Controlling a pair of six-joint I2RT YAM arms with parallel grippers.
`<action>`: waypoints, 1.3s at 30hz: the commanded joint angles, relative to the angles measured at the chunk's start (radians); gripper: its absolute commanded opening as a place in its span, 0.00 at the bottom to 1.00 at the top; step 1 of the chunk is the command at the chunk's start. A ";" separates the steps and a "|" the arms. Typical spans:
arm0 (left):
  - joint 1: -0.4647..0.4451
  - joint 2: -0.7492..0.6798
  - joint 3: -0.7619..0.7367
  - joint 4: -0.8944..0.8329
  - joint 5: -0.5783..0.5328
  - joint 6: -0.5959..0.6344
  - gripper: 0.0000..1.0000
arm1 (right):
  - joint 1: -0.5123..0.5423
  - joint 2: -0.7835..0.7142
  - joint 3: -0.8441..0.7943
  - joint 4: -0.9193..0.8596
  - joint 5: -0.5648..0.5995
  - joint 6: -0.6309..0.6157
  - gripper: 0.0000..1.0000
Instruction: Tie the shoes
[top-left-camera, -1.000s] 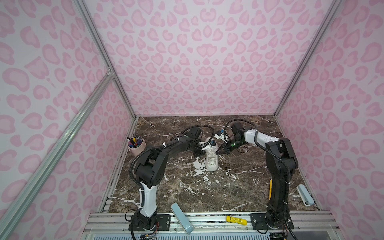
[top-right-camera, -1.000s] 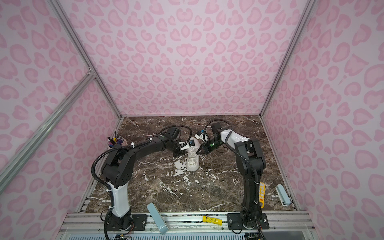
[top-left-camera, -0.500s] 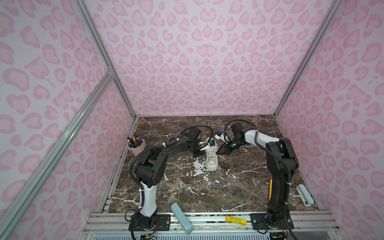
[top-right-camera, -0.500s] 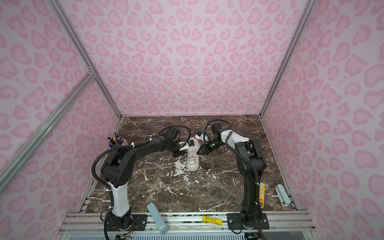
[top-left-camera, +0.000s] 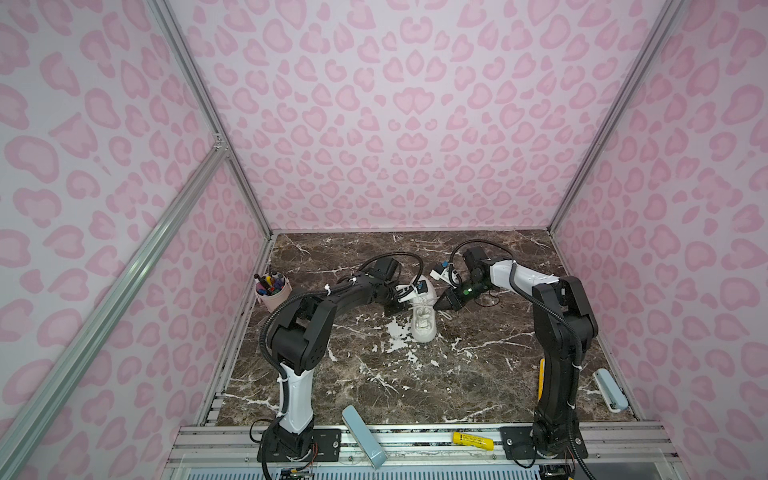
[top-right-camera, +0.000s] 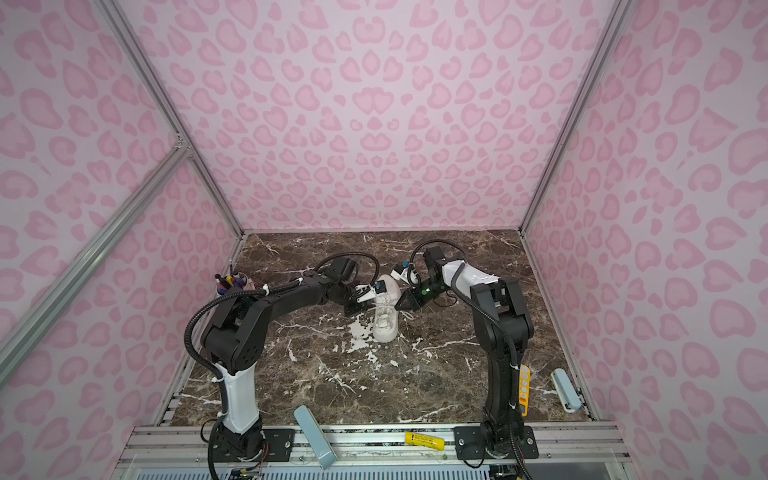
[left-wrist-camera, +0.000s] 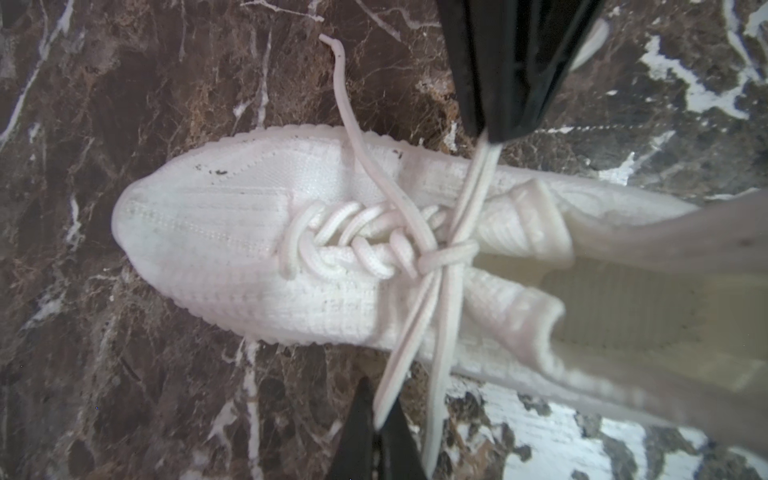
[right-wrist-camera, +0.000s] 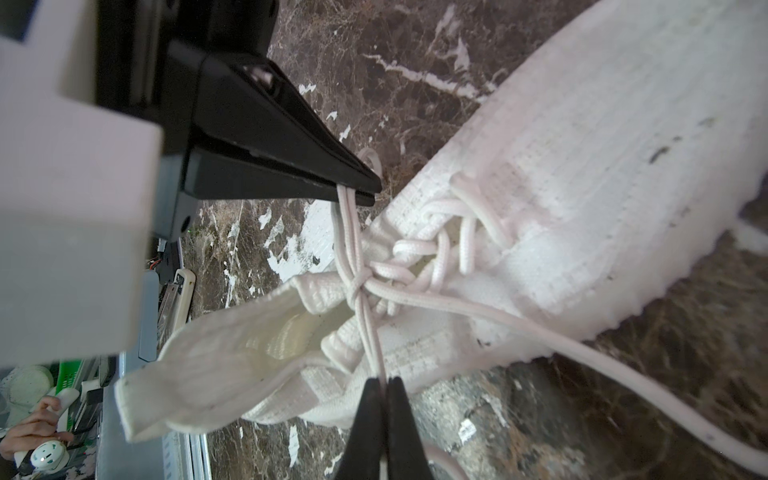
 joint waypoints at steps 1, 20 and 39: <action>0.033 -0.005 -0.011 -0.091 -0.205 -0.004 0.03 | -0.015 0.008 -0.014 -0.143 0.165 -0.007 0.00; 0.051 -0.029 -0.048 -0.091 -0.212 0.008 0.03 | -0.018 0.011 -0.018 -0.161 0.206 -0.021 0.00; 0.050 -0.020 -0.019 -0.095 -0.200 -0.003 0.02 | -0.031 0.019 -0.002 -0.175 0.215 -0.026 0.00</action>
